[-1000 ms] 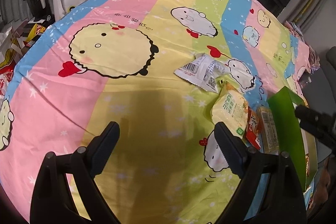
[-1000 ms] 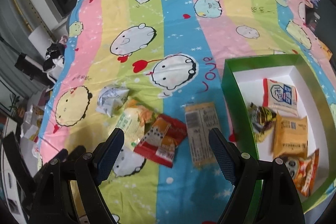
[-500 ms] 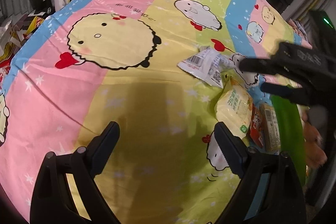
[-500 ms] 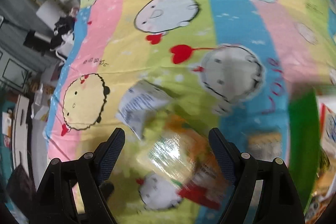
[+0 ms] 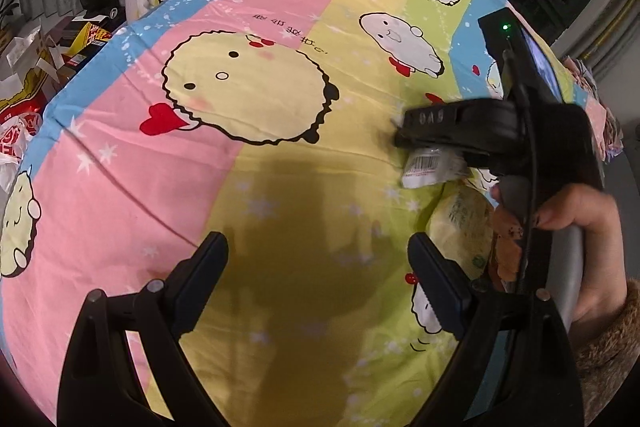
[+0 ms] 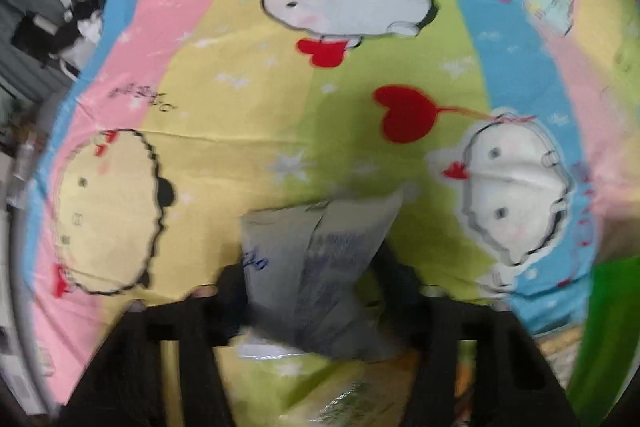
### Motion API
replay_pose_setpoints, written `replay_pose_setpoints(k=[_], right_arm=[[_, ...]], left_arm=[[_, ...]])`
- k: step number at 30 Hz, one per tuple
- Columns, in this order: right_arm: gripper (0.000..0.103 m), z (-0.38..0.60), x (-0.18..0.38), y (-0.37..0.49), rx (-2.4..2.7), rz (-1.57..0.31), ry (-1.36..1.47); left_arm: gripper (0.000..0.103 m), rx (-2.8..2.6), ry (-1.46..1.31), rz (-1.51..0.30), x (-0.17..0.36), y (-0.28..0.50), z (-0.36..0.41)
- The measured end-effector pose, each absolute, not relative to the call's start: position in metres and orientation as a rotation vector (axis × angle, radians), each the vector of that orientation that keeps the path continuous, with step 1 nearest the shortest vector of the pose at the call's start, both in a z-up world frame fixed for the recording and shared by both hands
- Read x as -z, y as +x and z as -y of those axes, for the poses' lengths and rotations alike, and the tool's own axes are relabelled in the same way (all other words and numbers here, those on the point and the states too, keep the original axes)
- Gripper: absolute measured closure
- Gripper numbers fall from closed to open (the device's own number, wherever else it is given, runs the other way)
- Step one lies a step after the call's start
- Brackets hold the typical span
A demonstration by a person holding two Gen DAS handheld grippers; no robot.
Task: Organize snacks
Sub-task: 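Grasp the white printed wrapper packet with the right gripper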
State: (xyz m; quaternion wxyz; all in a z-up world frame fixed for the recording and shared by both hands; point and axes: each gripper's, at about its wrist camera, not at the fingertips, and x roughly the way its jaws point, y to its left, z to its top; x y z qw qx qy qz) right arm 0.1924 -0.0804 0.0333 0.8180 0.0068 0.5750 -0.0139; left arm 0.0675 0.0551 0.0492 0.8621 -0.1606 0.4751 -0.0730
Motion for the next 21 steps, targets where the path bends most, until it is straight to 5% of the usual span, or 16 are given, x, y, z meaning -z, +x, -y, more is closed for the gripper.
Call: replay_pose_setpoints(k=[12, 21], right_arm=[[0.061, 0.118, -0.112, 0.088, -0.148, -1.07, 0.183], [0.061, 0.152, -0.063, 0.006, -0.061, -1.235, 0.211]], left_arm=[[0.012, 0.147, -0.328, -0.994, -0.05, 0.066, -0.052], [0.013, 0.231, -0.253, -1.006, -0.052, 0.051, -0.018]])
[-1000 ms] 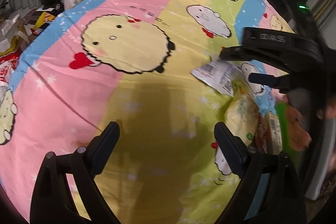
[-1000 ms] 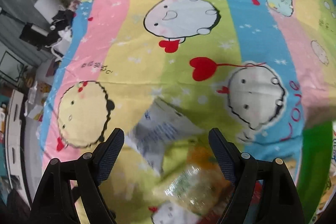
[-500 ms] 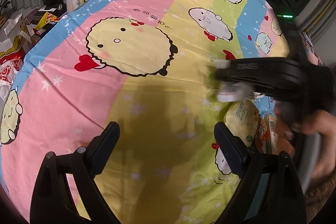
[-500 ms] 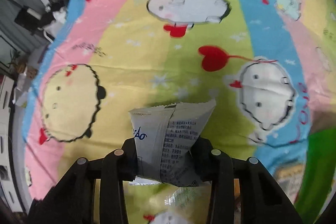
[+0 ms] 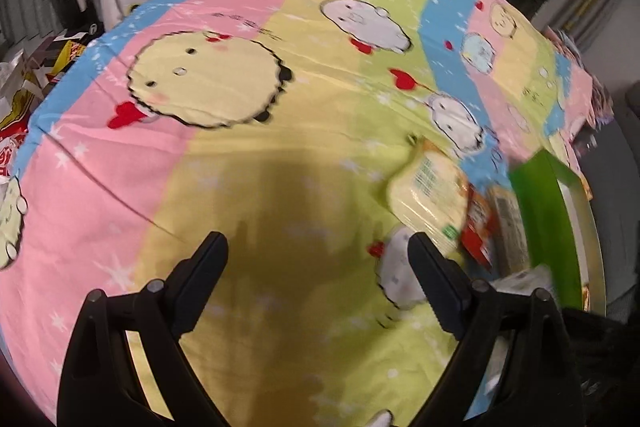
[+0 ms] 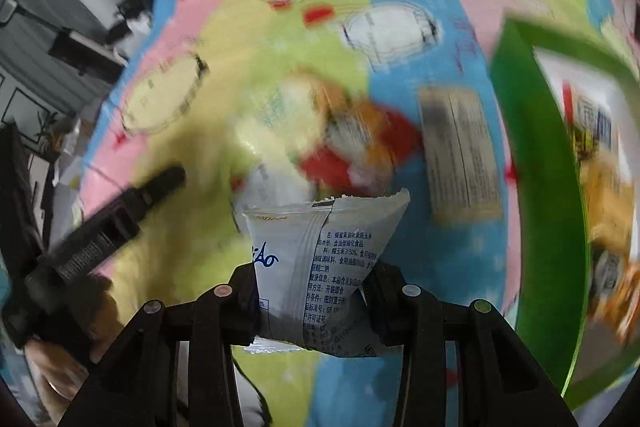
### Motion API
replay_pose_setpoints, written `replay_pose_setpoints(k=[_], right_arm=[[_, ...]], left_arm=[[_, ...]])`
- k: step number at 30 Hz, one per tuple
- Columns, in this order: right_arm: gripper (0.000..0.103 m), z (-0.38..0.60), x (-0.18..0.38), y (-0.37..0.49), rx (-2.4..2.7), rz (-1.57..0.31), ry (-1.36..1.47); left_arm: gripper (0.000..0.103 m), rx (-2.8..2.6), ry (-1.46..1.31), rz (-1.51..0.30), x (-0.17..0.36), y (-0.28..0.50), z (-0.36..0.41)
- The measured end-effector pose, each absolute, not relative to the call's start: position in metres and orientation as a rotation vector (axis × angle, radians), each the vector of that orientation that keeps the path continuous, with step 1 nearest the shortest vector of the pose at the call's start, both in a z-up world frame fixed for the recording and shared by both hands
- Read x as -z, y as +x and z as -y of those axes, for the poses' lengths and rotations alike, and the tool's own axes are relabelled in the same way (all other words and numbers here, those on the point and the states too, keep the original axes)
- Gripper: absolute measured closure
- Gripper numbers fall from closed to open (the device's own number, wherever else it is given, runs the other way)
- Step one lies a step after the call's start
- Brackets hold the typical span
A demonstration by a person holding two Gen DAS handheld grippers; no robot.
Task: Organize snacks
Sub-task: 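Grasp the white printed wrapper packet with the right gripper, then carry the white wrapper packet into the green box and release it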
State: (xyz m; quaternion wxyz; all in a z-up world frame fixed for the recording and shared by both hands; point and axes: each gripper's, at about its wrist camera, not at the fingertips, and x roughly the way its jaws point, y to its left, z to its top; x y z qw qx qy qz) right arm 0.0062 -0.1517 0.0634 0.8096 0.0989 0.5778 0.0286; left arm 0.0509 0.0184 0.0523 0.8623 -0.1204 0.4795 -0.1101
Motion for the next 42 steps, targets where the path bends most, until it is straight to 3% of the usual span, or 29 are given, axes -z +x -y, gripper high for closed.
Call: replay_pose_setpoints(k=[2, 5, 6, 11, 13, 14, 17, 18, 20, 24, 42], right_arm=[[0.054, 0.161, -0.058, 0.001, -0.06, -1.285, 0.235], [0.024, 0.182, -0.077, -0.014, -0.003, -1.203, 0.287], [0.023, 0.192, -0.086, -0.021, 0.012, -1.156, 0.316], [0.023, 0.219, -0.097, -0.039, -0.052, -1.056, 0.462], [0.03, 0.219, -0.088, -0.035, -0.089, -1.049, 0.499], [0.039, 0.218, -0.082, -0.032, -0.095, -1.064, 0.511], [0.043, 0.211, -0.055, -0.022, -0.144, -1.134, 0.555], [0.049, 0.21, -0.048, -0.019, -0.159, -1.155, 0.568], [0.05, 0.209, -0.035, -0.017, -0.18, -1.19, 0.606], [0.057, 0.208, -0.027, -0.018, -0.215, -1.174, 0.666], [0.059, 0.256, -0.155, -0.1, -0.047, -0.869, 0.613]], left_arm=[[0.013, 0.292, -0.225, -1.016, -0.055, 0.044, -0.004], [0.012, 0.367, -0.252, -1.05, -0.057, 0.031, 0.008], [0.012, 0.391, -0.26, -1.062, -0.058, 0.027, 0.011], [0.012, 0.481, -0.238, -1.08, -0.059, 0.006, 0.035], [0.013, 0.526, -0.237, -1.082, -0.057, 0.003, 0.05], [0.014, 0.546, -0.229, -1.086, -0.056, 0.001, 0.057], [0.026, 0.636, -0.175, -1.105, -0.047, -0.003, 0.079], [0.035, 0.646, -0.171, -1.116, -0.042, -0.004, 0.082], [0.048, 0.652, -0.173, -1.162, -0.029, -0.003, 0.09], [0.058, 0.671, -0.191, -1.163, -0.027, 0.002, 0.093], [0.06, 0.899, -0.112, -0.906, -0.136, -0.047, 0.151]])
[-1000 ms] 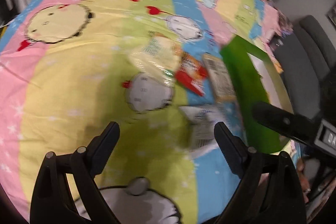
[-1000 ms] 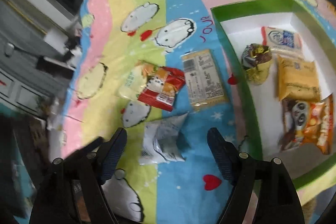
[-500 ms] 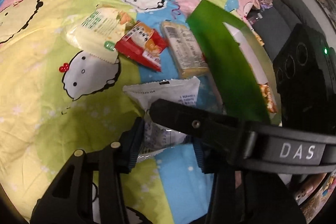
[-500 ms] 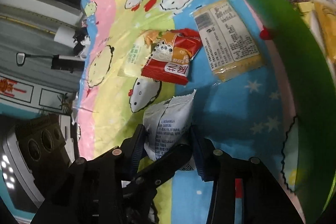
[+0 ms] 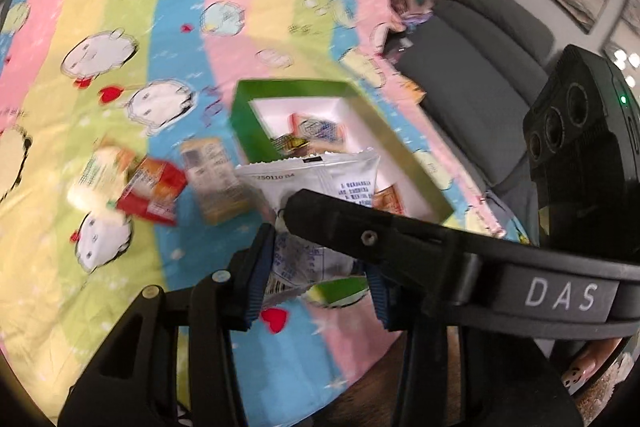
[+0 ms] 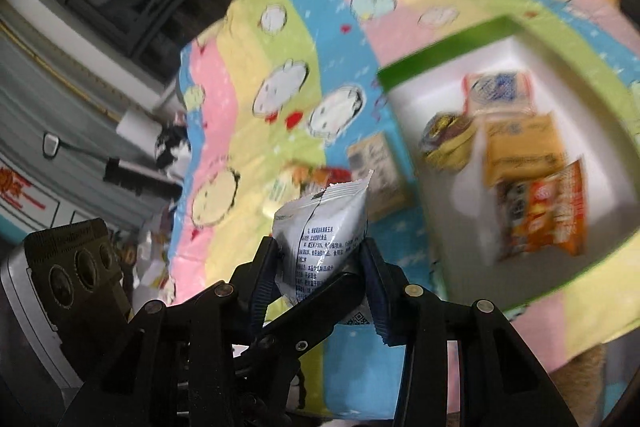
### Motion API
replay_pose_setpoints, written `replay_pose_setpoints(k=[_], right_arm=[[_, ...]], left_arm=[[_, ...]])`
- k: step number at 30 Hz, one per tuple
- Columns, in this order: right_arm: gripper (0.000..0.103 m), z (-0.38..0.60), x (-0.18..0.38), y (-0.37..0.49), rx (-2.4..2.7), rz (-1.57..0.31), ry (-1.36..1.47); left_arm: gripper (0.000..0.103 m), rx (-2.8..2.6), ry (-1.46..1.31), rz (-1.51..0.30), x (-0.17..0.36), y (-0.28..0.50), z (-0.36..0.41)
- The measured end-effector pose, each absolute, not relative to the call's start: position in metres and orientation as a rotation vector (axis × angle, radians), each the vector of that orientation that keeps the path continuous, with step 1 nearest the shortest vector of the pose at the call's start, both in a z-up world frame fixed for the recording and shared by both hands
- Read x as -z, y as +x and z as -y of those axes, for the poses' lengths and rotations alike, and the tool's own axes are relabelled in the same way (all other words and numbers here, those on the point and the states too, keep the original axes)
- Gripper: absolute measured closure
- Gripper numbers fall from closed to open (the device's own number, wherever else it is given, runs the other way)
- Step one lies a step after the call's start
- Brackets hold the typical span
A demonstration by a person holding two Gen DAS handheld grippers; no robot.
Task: Organize snacks
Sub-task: 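Carry the white wrapper packet into the green box and release it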
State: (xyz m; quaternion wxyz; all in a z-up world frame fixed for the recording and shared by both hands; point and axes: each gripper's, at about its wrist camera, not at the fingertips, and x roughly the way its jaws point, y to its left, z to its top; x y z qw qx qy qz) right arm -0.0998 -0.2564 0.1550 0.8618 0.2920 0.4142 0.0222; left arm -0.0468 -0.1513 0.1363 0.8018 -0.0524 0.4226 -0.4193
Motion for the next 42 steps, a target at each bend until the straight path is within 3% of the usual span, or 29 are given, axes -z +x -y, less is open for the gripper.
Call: replay_pose_setpoints(k=[17, 42], right_arm=[[0.059, 0.32, -0.158, -0.125, 0.098, -0.794, 0.71], [0.058, 0.38, -0.096, -0.053, 0.127, -0.91, 0.807]], left_arm=[[0.061, 0.968, 0.014, -0.899, -0.144, -0.055, 0.225], [0.064, 0.917, 0.048, -1.038, -0.09, 0.014, 0.283]])
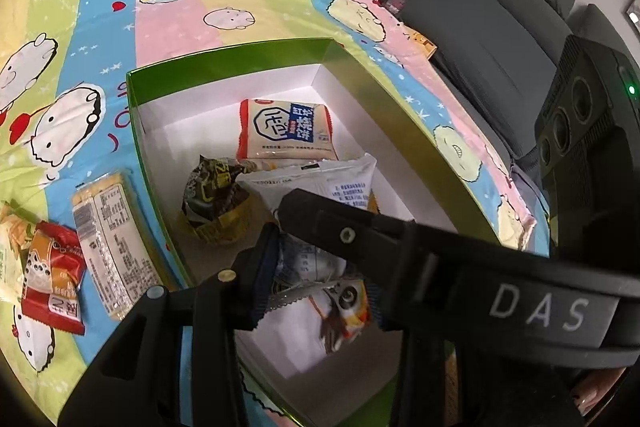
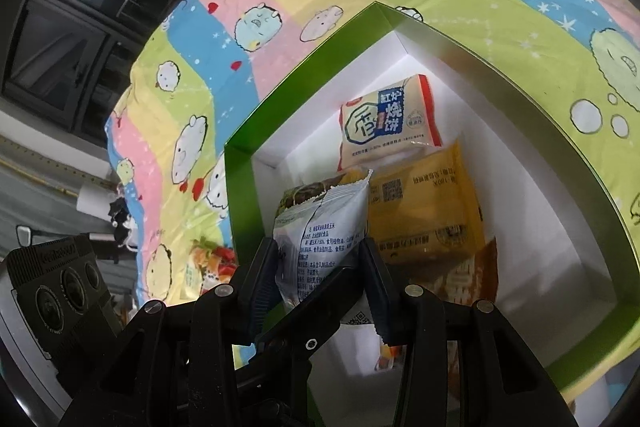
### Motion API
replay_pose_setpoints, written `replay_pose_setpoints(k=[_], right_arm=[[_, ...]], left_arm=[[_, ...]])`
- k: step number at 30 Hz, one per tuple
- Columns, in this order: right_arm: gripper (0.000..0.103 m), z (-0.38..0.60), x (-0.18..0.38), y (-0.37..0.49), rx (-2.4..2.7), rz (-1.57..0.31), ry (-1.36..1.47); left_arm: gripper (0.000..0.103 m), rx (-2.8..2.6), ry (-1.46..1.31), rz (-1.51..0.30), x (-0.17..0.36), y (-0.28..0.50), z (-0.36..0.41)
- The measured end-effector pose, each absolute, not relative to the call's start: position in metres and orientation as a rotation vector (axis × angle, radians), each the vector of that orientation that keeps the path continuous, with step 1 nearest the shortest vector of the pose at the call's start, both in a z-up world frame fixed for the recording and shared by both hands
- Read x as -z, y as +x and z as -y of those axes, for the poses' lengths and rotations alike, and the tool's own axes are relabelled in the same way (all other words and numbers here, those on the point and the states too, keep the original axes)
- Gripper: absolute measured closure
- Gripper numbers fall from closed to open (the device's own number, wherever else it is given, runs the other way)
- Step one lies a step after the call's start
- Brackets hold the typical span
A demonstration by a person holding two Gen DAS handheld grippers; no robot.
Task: Organize snacks
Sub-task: 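Carry the white wrapper packet into the green box and release it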
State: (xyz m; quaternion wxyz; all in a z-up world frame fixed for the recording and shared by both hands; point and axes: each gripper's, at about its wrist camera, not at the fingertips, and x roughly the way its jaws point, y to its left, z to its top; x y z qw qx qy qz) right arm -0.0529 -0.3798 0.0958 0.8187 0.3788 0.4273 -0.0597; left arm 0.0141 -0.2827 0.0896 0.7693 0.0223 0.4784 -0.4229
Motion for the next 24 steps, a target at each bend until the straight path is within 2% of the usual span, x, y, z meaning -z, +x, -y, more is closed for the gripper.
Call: replay_pose_setpoints(k=[24], right_arm=[[0.058, 0.391, -0.087, -0.038, 0.169, -0.901, 0.78]], left_arm=[[0.063, 0.876, 0.116, -1.025, -0.082, 0.025, 0.304]])
